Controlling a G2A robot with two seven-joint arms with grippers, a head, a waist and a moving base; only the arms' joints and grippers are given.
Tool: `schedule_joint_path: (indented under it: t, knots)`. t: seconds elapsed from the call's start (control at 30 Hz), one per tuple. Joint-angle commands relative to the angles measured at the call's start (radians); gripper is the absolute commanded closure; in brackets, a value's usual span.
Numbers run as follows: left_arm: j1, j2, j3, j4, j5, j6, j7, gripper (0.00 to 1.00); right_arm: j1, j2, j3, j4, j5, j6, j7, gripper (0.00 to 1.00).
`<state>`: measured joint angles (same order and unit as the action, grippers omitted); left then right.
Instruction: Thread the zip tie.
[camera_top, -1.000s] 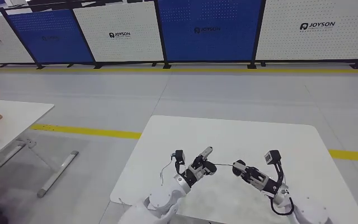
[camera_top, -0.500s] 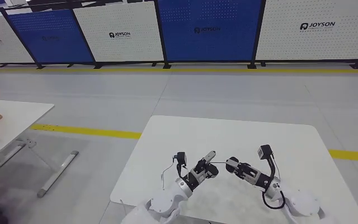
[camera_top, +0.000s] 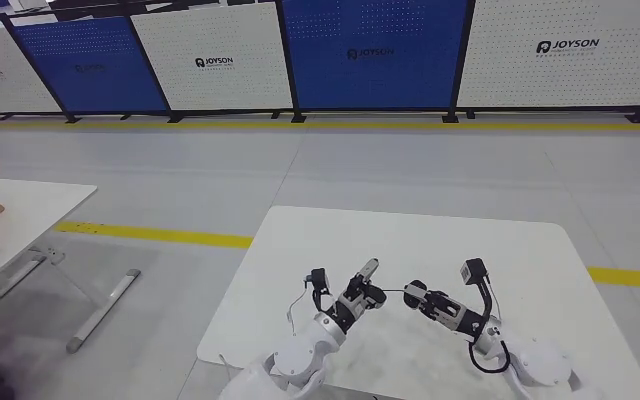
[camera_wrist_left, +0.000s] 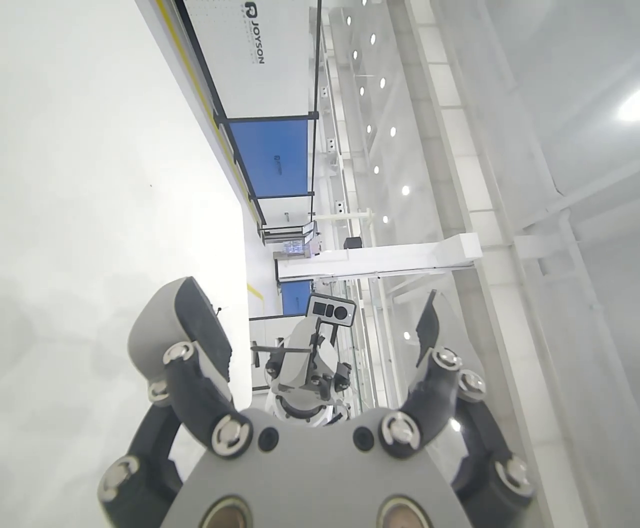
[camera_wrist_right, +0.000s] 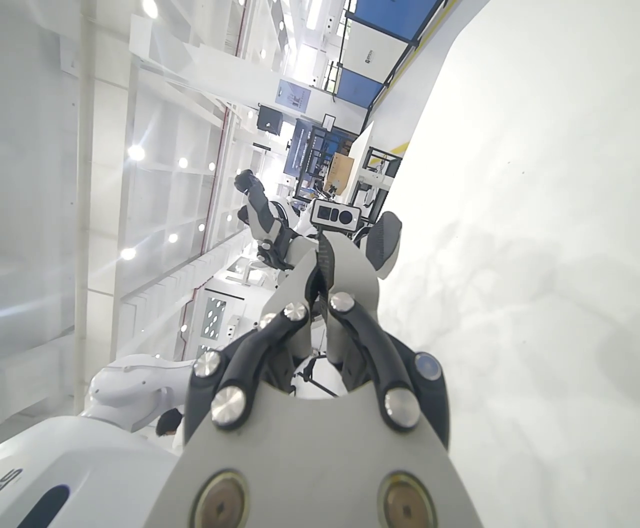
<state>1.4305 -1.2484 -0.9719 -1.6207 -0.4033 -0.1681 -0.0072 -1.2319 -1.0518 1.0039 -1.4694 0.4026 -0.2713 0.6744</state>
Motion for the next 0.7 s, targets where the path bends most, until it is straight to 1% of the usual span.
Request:
schedule_joint_path:
  t: [0.0,0.13,0.2,0.27,0.33,0.37,0.4,0.43,0.47,0.5,0.53,0.6,0.67]
  knots:
    - [0.0,0.0,0.0,0.0,0.0,0.0,-0.003,0.0,0.0,0.0,0.0,0.0,0.0,0.0,0.0,1.0]
    - [0.0,0.0,0.0,0.0,0.001,0.0,-0.003,0.0,0.0,0.0,0.0,0.0,0.0,0.0,0.0,1.0]
    - [0.002,0.001,0.002,0.005,0.011,0.001,-0.022,0.0,0.0,0.0,0.0,0.0,0.0,0.0,0.0,1.0]
    - [0.003,0.002,0.001,0.01,0.03,-0.011,-0.044,0.0,0.0,0.0,0.0,0.0,0.0,0.0,0.0,1.0]
    - [0.009,0.004,-0.005,0.011,0.022,-0.013,-0.064,0.0,0.0,0.0,0.0,0.0,0.0,0.0,0.0,1.0]
    - [0.012,0.004,-0.008,0.009,0.015,-0.016,-0.068,0.04,0.0,0.0,0.0,0.0,0.0,0.0,0.0,1.0]
    - [0.014,0.004,-0.01,0.008,0.013,-0.016,-0.071,0.24,0.0,0.0,0.0,0.0,0.0,0.0,0.0,1.0]
    - [0.016,0.004,-0.013,0.007,0.008,-0.017,-0.073,0.52,0.0,0.0,0.0,0.0,0.0,0.0,0.0,1.0]
    - [0.017,0.004,-0.015,0.006,0.005,-0.017,-0.076,0.58,0.0,0.0,0.0,0.0,0.0,0.0,0.0,1.0]
    - [0.018,0.004,-0.015,0.006,0.005,-0.016,-0.08,0.67,0.0,0.0,0.0,0.0,0.0,0.0,0.0,1.0]
    - [0.019,0.004,-0.016,0.006,0.005,-0.015,-0.082,0.67,0.0,0.0,0.0,0.0,0.0,0.0,0.0,1.0]
    - [0.019,0.003,-0.013,0.008,-0.009,0.001,-0.095,0.57,0.0,0.0,0.0,0.0,0.0,0.0,0.0,1.0]
    - [0.016,0.002,-0.012,0.011,-0.012,0.005,-0.103,0.6,0.0,0.0,0.0,0.0,0.0,0.0,0.0,1.0]
